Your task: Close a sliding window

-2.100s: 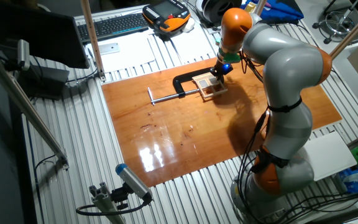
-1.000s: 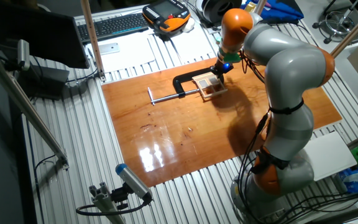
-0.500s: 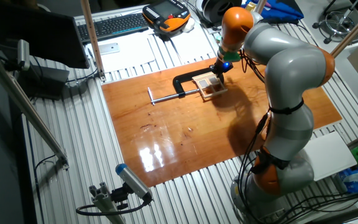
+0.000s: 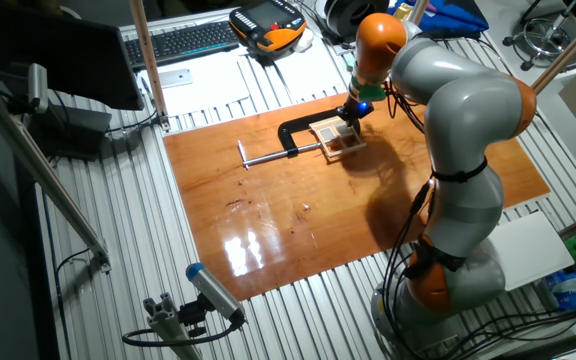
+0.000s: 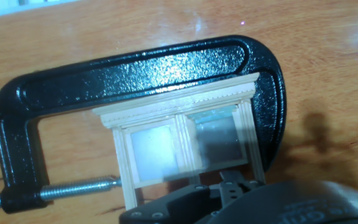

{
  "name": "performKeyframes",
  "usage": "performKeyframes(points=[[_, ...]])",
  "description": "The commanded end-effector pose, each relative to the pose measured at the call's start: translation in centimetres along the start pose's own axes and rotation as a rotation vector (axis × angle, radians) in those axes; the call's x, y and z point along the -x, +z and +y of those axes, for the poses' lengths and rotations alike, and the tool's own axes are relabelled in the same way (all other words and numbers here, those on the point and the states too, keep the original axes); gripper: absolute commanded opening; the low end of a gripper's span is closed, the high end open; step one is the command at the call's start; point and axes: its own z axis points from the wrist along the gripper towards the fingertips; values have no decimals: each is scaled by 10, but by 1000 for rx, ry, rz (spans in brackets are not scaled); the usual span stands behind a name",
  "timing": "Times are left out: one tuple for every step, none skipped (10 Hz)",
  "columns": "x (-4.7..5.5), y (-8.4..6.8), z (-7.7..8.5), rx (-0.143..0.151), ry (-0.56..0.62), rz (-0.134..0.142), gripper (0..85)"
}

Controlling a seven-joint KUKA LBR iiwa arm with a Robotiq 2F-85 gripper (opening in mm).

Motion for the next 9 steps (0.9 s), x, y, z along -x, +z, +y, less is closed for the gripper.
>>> performKeyframes(points=[[0,0,-1,-6,-1,-1,0],[0,0,-1,-6,4,-1,0],[0,0,-1,-4,7,-1,0],[0,0,-1,-6,9,-4,0],[1,-1,0,-11,6,-8,0],[1,-2,-1,-16,6,-10,0],[1,-2,-1,-36,-5,-19,0],[1,-3,-1,-47,-8,-23,0],[2,-3,-2,-48,-8,-25,0]])
